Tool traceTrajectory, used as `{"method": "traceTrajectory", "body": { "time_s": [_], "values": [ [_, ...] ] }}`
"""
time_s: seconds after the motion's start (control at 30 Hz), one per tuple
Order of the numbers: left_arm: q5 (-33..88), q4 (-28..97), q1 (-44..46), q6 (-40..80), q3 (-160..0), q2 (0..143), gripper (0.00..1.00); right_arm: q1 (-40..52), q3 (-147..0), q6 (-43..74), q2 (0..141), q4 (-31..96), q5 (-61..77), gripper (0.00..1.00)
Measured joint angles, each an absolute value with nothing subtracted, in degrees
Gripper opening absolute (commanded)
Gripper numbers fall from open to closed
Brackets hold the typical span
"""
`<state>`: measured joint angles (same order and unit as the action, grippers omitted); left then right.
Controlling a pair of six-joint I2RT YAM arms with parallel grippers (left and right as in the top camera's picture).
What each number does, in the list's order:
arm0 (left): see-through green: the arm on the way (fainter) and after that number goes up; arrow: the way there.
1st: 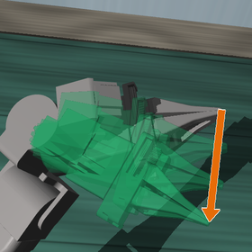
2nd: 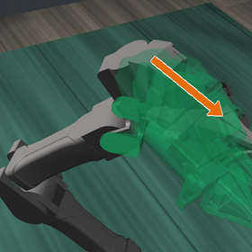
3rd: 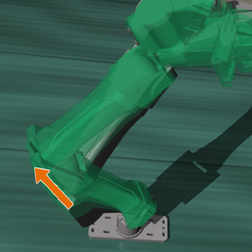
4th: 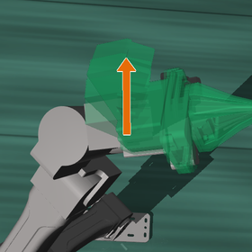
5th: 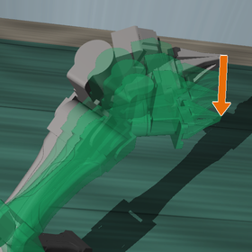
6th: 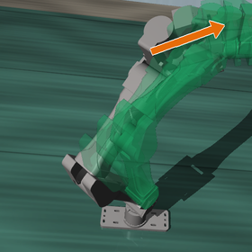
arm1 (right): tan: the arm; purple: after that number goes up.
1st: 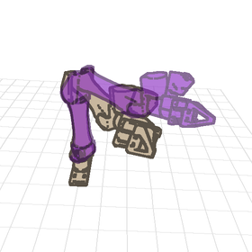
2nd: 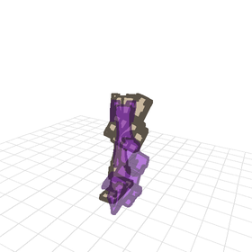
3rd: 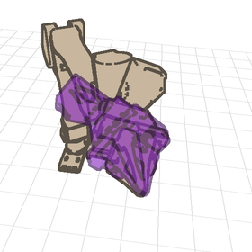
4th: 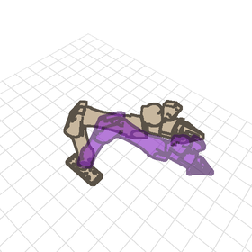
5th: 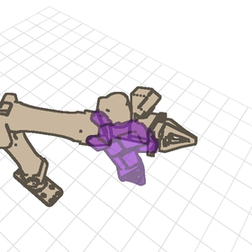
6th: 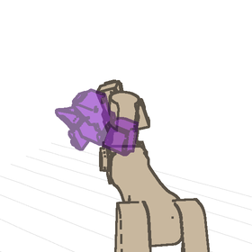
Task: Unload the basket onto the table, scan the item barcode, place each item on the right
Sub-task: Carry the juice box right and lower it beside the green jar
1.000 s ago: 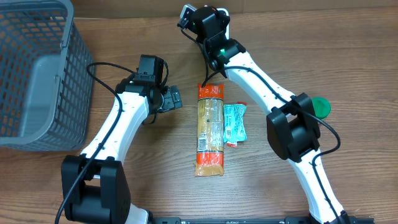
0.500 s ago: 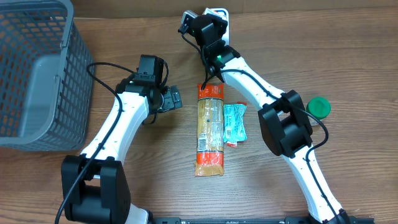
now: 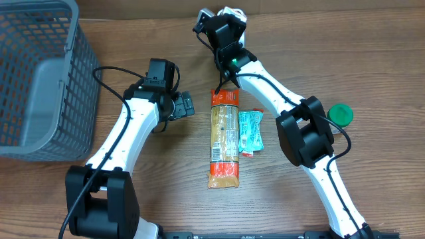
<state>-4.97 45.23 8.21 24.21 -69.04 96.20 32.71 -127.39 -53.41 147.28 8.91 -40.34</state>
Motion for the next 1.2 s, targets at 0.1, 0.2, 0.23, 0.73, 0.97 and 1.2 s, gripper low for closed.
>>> {"method": "traceTrajectory", "body": {
  "time_s": [0.1,0.2,0.23,0.73,0.97,1.2],
  "values": [
    [-5.0,45.2,8.2,24.2,-69.0,96.2,1.0,32.7,-127.4,-50.1,146.8,12.8,-41.5,0.04],
    [-5.0,45.2,8.2,24.2,-69.0,96.2,1.0,32.7,-127.4,-44.5,144.1,18.9,-42.0,0.03],
    [-5.0,45.2,8.2,24.2,-69.0,96.2,1.0,32.7,-127.4,-42.3,142.8,21.1,-42.1,0.03],
    [-5.0,45.2,8.2,24.2,-69.0,96.2,1.0,26.0,-129.0,-1.3,101.3,81.4,-27.6,0.04],
    [-5.0,45.2,8.2,24.2,-69.0,96.2,1.0,13.6,-124.4,5.3,101.7,95.3,-9.2,0.04],
    [-5.0,45.3,8.2,24.2,-69.0,96.2,1.0,9.3,-106.1,6.9,102.3,86.6,-3.1,0.04]
  ]
}}
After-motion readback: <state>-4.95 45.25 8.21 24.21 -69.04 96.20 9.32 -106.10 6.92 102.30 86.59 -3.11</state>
